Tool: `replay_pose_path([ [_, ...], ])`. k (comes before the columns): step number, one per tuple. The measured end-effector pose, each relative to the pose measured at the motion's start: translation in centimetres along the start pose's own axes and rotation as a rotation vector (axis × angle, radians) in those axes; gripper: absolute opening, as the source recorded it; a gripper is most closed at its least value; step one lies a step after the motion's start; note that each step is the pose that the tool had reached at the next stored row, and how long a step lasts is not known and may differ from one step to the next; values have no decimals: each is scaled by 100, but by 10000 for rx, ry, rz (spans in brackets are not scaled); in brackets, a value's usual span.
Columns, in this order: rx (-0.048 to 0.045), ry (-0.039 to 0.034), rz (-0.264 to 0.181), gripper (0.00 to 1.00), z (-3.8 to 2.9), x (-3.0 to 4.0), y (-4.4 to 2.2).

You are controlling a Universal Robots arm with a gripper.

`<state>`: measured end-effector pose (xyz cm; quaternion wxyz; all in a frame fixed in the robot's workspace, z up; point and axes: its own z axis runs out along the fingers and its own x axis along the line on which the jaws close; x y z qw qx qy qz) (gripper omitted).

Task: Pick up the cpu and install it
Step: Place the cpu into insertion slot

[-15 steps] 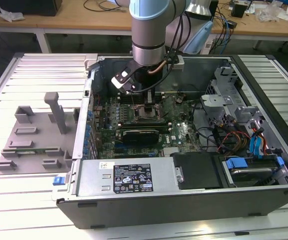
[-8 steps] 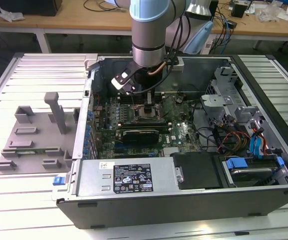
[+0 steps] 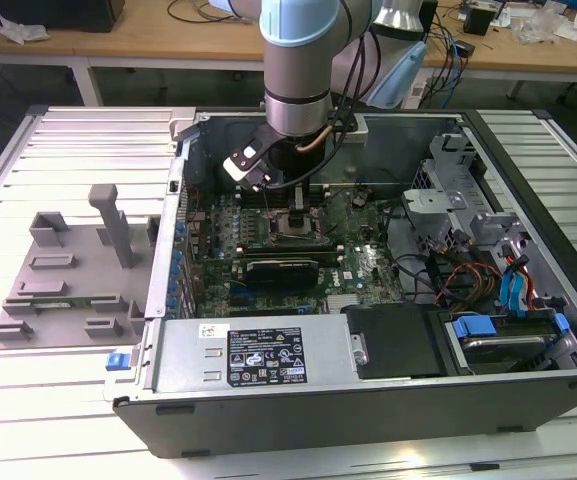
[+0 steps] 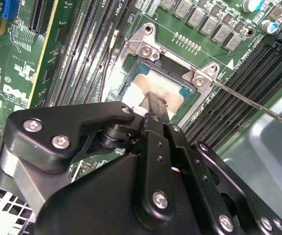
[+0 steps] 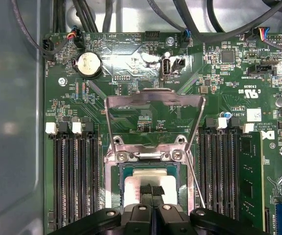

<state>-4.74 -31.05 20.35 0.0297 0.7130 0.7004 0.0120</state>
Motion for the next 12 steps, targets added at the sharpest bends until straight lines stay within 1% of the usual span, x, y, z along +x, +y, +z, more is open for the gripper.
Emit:
replay_pose_path([
  [3, -1, 1, 0, 11, 2, 0, 0],
  [4, -4, 6, 1, 11, -3, 1, 1],
  [5, -16, 24, 2, 11, -24, 4, 4],
  [6, -2, 4, 1, 11, -66, -1, 4],
  [8, -3, 3, 0, 11, -144, -3, 9],
  [12, -3, 3, 0, 11, -388, -9, 23],
])
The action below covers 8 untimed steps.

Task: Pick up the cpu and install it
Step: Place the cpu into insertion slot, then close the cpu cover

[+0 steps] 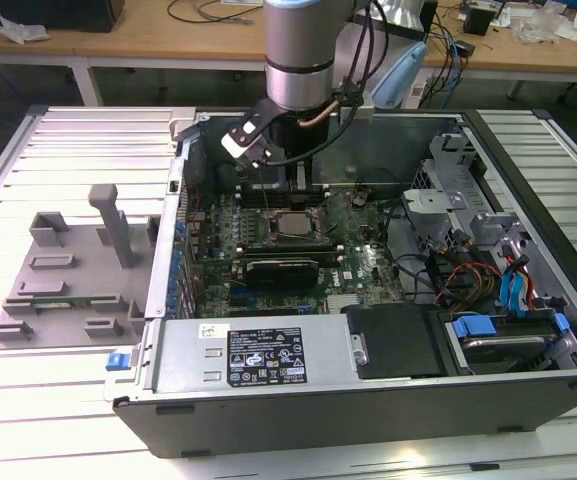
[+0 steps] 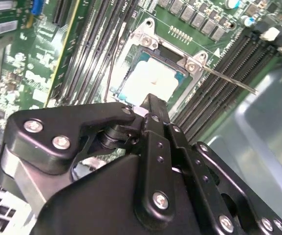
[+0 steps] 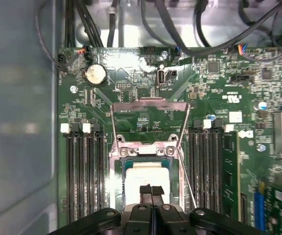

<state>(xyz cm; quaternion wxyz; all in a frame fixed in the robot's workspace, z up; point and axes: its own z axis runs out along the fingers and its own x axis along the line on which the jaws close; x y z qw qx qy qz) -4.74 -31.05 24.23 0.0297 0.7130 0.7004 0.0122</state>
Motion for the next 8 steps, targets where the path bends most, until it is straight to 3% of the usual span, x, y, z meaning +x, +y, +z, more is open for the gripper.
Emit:
replay_pose_path([
  [1, 0, 0, 0, 11, -52, -1, 3],
  [2, -2, 4, 0, 11, -62, -1, 4],
  [8, 0, 1, 0, 11, -75, -1, 5],
])
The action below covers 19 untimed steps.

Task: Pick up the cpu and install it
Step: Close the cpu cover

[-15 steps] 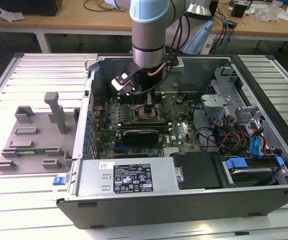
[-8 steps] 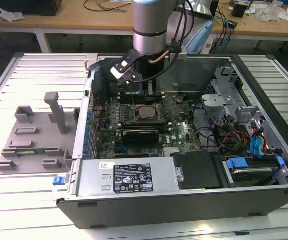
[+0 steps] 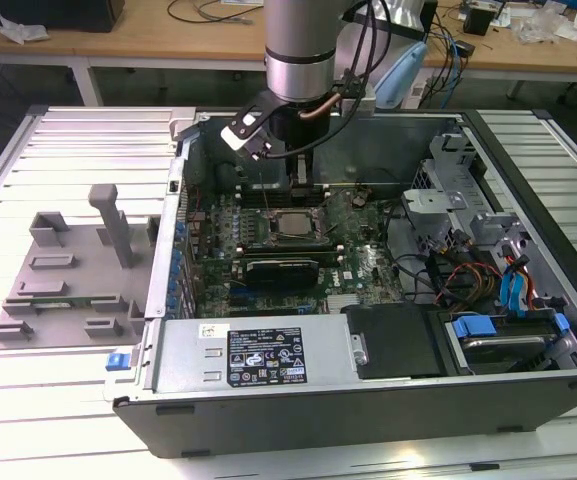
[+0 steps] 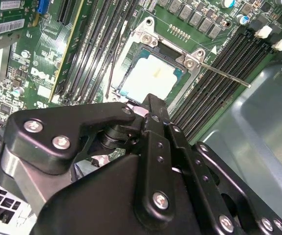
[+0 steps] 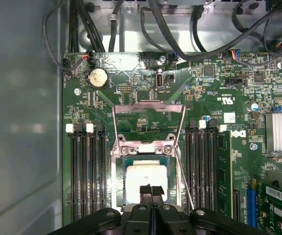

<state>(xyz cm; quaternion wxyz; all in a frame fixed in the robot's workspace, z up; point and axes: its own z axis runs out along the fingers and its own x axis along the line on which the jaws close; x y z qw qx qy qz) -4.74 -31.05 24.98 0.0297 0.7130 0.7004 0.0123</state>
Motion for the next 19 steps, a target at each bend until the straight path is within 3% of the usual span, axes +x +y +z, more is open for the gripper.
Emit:
replay_pose_path([
  [9, 0, -1, 0, 11, -9, 0, 0],
  [12, 0, -1, 0, 11, -91, -2, 5],
  [17, 3, -5, 0, 11, -126, -4, 7],
  [19, 0, -1, 0, 11, -232, -6, 14],
])
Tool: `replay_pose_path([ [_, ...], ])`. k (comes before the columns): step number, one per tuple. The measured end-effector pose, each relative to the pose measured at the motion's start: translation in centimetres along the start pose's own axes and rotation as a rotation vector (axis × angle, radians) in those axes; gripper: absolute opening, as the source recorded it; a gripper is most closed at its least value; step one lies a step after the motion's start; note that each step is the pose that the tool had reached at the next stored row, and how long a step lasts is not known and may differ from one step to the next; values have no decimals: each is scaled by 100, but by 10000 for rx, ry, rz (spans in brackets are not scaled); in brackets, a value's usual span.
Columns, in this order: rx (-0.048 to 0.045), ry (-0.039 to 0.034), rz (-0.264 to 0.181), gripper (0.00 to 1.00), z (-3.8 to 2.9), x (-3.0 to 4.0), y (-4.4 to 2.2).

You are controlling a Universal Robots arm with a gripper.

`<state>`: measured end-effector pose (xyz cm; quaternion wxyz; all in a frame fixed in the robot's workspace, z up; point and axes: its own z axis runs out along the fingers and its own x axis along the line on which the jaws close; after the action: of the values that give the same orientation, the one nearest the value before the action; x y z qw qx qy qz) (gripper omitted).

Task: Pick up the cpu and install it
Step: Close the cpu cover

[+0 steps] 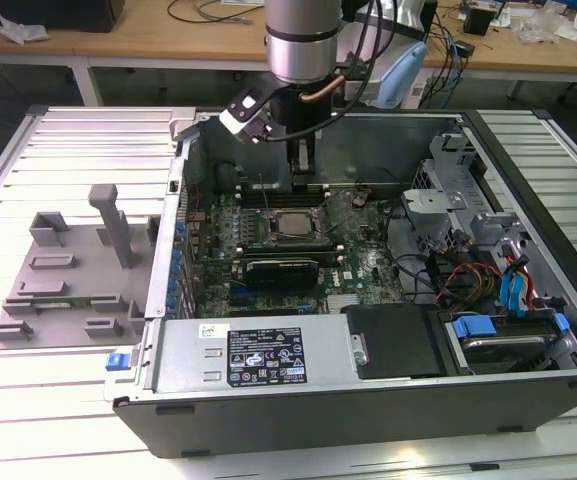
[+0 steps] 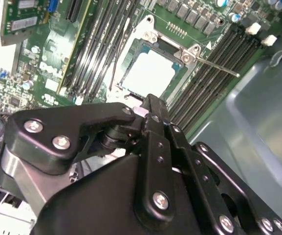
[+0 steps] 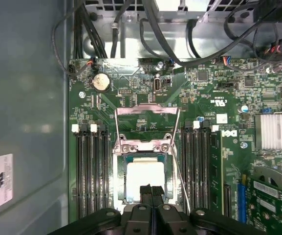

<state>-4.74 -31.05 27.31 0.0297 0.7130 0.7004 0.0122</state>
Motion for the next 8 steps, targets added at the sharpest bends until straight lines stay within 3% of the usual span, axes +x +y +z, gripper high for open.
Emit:
replay_pose_path([
  [1, 0, 0, 0, 11, -40, -1, 3],
  [3, 0, 1, 1, 11, -38, 0, 43],
  [5, 1, 0, 0, 11, -29, 3, 207],
  [7, 3, 0, 0, 11, -24, 5, 302],
  [8, 5, 0, 1, 11, -19, 6, 383],
])
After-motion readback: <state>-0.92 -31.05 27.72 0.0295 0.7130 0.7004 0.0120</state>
